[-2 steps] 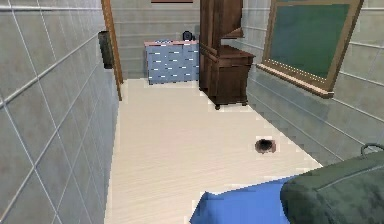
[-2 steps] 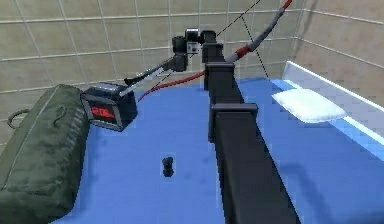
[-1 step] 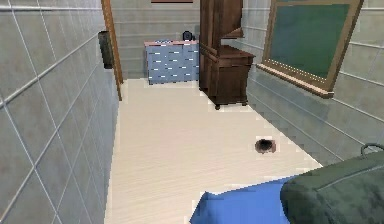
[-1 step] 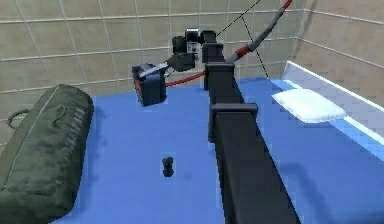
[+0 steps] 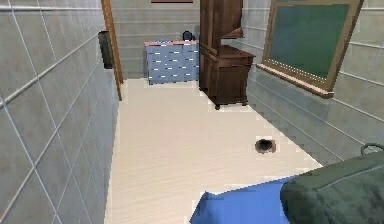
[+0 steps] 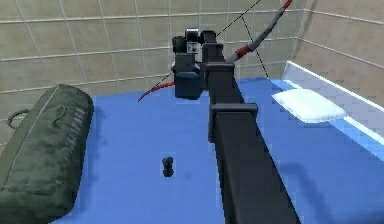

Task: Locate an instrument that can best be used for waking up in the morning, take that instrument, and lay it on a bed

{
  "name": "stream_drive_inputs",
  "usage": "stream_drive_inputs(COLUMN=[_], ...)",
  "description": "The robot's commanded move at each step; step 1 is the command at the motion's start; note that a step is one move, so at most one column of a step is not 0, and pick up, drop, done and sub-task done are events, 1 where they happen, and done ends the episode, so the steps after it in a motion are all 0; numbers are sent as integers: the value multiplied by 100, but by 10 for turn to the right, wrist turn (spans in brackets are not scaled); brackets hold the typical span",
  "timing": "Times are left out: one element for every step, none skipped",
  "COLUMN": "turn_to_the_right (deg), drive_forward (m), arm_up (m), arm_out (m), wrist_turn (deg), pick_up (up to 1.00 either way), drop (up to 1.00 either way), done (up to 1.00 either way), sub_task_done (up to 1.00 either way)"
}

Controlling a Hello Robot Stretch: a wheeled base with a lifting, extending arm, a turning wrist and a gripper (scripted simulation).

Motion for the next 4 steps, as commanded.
stream_drive_inputs(turn_to_the_right=[0, 0, 0, 0], drive_forward=[0, 0, 0, 0], arm_up=[-22, -32, 0, 10], arm_out=[0, 0, 0, 0], wrist_turn=[0, 0, 0, 0], pick_up=[0, 0, 0, 0], drop=[0, 0, 100, 0], done=[0, 0, 0, 0], sub_task_done=[0, 0, 0, 0])
